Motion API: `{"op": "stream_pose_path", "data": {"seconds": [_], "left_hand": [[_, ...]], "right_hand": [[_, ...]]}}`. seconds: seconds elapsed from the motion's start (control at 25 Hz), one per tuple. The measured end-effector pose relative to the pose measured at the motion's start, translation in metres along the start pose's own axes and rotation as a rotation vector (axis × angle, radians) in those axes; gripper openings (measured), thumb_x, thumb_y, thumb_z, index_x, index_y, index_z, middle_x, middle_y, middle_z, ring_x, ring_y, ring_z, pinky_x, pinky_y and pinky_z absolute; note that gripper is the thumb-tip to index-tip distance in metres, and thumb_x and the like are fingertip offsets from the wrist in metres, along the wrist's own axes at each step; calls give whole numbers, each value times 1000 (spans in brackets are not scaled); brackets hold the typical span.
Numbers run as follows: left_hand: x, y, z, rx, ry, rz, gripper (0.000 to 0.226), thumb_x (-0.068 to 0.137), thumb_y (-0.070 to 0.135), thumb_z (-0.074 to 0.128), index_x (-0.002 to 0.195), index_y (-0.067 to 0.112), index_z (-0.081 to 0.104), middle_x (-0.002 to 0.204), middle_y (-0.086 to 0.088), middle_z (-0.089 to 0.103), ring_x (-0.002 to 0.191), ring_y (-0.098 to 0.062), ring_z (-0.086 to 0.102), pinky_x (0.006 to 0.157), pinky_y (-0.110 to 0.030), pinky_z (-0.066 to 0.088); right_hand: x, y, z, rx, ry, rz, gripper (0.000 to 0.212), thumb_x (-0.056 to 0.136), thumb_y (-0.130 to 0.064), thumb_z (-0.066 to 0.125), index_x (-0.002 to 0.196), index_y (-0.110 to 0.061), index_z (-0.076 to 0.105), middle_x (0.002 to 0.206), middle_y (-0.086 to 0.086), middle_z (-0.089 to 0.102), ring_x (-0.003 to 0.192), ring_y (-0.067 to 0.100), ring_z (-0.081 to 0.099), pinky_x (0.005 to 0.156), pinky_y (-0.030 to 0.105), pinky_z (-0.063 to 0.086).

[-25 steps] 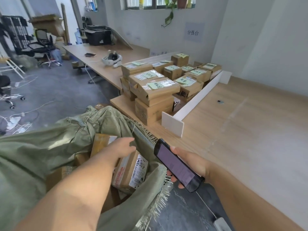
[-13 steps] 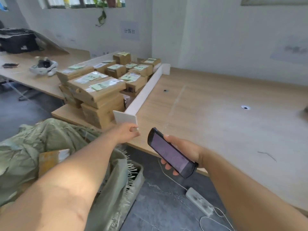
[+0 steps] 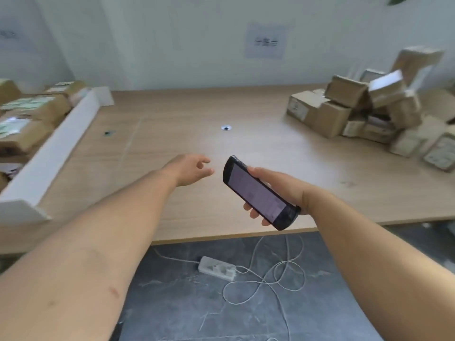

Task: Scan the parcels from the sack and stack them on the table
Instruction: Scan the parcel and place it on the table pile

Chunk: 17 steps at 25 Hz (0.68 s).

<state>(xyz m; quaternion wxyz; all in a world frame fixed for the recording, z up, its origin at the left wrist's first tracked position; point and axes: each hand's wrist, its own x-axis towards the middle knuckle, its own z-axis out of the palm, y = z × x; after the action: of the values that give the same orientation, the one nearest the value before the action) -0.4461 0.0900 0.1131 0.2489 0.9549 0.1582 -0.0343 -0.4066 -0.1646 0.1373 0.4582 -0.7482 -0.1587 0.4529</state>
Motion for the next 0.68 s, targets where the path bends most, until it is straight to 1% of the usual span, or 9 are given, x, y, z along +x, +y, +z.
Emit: {"op": "stream_pose_path", "data": {"seconds": [0.2,0.36,0.48,0.56,0.64,0.68], "left_hand": [[59,97,43,44,-36,120,50,91,48,56,136,27,51,127,2,58,119,-18,53,104,-33,39],[92,149,65,60,-75,191,50,92,47,56,138,28,49,129,2,56,120,-17,52,105,-33,39],[127,176,76,81,-105,234,50,92,47,55,138,29,48,129,2,56,119,-17,53,105,-35,39],[157,191,82,94,-124,255,51,92,48,55,138,30,48,129,2,56,119,-17,53,105,-36,40],[185,203,85,88,-142,274,51,91,47,56,139,30,47,130,1,56,119,-17,53,104,-36,40],[198,209,85,84,-150,286,52,92,47,56,139,29,46,130,1,56,119,-17,53,104,-36,40]], "right_hand": [[-28,46,-98,90,111,15,58,97,-63,40,116,-13,62,99,15,70,81,27,68,79,47,54],[-36,66,-145,146,153,2,57,96,-64,42,118,-14,60,99,15,71,83,28,69,79,48,55],[-29,71,-175,194,173,-6,70,79,-70,48,120,-14,60,99,15,71,85,29,69,79,48,55],[-19,71,-196,220,202,6,74,74,-70,49,120,-13,60,99,15,71,85,28,69,79,48,55],[-9,67,-215,236,232,26,73,77,-71,50,121,-13,60,100,14,71,85,27,69,80,48,56],[-3,64,-225,245,247,28,69,83,-70,50,121,-13,60,100,14,70,84,27,68,81,48,55]]}}
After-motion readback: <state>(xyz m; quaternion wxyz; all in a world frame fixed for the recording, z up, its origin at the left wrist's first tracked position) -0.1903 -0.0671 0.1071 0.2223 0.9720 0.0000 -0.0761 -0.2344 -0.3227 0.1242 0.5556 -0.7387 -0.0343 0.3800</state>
